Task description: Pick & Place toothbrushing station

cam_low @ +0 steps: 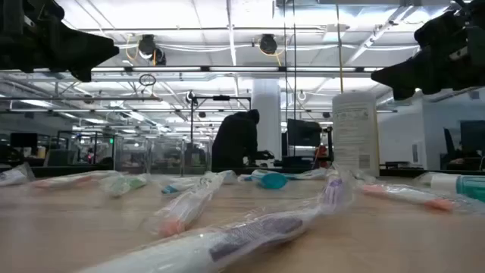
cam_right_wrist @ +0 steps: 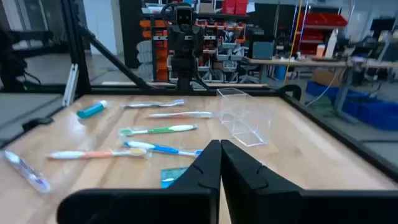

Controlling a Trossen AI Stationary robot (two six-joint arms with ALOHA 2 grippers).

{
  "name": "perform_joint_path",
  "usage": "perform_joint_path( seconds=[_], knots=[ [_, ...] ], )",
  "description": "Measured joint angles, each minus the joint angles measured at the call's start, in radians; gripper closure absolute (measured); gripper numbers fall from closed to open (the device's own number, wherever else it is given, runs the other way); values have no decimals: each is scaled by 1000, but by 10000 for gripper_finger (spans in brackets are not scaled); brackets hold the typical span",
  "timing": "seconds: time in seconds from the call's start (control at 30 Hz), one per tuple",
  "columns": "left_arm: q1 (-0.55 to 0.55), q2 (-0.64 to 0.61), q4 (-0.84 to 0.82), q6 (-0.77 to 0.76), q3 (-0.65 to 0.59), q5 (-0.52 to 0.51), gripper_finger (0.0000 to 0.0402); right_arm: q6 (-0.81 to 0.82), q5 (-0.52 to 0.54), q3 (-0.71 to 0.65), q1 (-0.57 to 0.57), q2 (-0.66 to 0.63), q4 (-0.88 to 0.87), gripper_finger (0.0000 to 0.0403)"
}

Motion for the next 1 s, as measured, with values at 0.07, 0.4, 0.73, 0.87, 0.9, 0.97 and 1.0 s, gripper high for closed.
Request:
perform_joint_path(
  seconds=[0.07, 0.4, 0.73, 0.87, 0.9, 0.97, 1.0],
  knots=[
    [0, 0, 0, -36, 0, 0, 279, 37, 0, 0, 0, 0, 0, 399],
    [0, 0, 1, -43, 0, 0, 279, 82, 1, 0, 0, 0, 0, 399],
    [0, 0, 0, -33, 0, 0, 279, 67, 2, 0, 0, 0, 0, 399],
    [0, 0, 6, -33, 0, 0, 279, 67, 2, 0, 0, 0, 0, 399],
    [0, 0, 6, -34, 0, 0, 279, 67, 2, 0, 0, 0, 0, 399],
    [0, 0, 6, -35, 0, 0, 279, 67, 3, 0, 0, 0, 0, 399],
    [0, 0, 6, -38, 0, 0, 279, 66, 3, 0, 0, 0, 0, 399]
  ],
)
